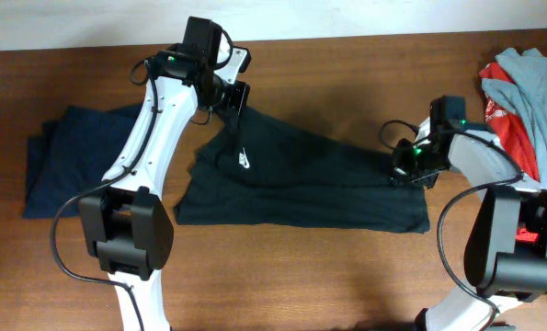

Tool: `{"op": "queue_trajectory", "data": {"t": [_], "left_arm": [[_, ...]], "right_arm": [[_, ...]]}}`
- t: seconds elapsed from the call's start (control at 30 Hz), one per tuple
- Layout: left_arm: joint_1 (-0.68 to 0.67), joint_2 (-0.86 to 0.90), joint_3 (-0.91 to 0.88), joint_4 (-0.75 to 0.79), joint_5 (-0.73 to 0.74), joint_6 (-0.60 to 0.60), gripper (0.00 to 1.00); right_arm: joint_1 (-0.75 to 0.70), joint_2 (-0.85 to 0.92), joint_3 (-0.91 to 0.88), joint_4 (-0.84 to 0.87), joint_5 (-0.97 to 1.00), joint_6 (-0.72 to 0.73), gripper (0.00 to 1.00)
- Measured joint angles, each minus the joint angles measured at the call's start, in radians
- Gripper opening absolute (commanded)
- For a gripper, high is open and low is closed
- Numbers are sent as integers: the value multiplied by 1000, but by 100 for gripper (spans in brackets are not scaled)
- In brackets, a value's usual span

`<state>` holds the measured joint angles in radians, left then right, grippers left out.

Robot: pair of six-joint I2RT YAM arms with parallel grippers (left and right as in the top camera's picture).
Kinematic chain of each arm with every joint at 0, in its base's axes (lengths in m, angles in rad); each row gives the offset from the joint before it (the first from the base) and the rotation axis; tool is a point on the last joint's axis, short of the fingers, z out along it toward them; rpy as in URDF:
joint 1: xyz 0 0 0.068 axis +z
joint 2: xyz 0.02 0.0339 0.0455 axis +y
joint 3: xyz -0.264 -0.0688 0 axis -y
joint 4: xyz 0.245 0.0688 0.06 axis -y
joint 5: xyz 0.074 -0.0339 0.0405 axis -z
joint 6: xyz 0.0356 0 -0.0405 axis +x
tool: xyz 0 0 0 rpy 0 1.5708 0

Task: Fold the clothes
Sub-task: 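Hold the left end and grasp the right end with the right gripper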

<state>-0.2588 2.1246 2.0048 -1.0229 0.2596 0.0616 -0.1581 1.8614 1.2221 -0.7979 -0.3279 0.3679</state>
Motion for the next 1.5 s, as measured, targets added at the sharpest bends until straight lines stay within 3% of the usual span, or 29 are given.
{"op": "queue_trajectory", "data": {"t": [0.1,0.13,0.17,0.2,0.4,0.6,0.7,0.8,0.9,1.27,1.3,1.37,1.47,1.5], "left_arm": [[0,0,0,-6,-7,3,1],[0,0,0,-7,-8,3,1],[0,0,0,-7,-8,3,1],[0,0,0,-7,-10,3,0],[0,0,0,-7,-11,3,1],[0,0,0,-6,-11,3,0],[0,0,0,-7,-11,3,0],[0,0,0,-7,-11,3,1],[0,0,0,-7,-11,3,0],[0,0,0,-10,-11,3,0],[0,0,0,-10,-11,3,0],[0,0,0,-10,-11,3,0],[0,0,0,-10,-11,3,1],[0,0,0,-10,-11,3,0]], "right_arm": [[0,-11,43,-38,25,-9,4],[0,-13,49,-41,28,-10,13],[0,-15,52,-49,32,-10,32],[0,-15,55,-66,35,-10,40],[0,-15,35,-105,43,-13,42],[0,-13,-70,40,25,5,43],[0,-13,-94,84,15,29,41],[0,-13,-96,105,13,47,18],[0,-13,-96,119,23,50,4],[-10,-13,-11,24,85,16,4],[-10,-13,8,8,85,3,10],[-11,-13,42,-37,84,-11,36],[-10,-15,51,-60,71,-24,54],[-10,-15,49,-60,66,-30,55]]}}
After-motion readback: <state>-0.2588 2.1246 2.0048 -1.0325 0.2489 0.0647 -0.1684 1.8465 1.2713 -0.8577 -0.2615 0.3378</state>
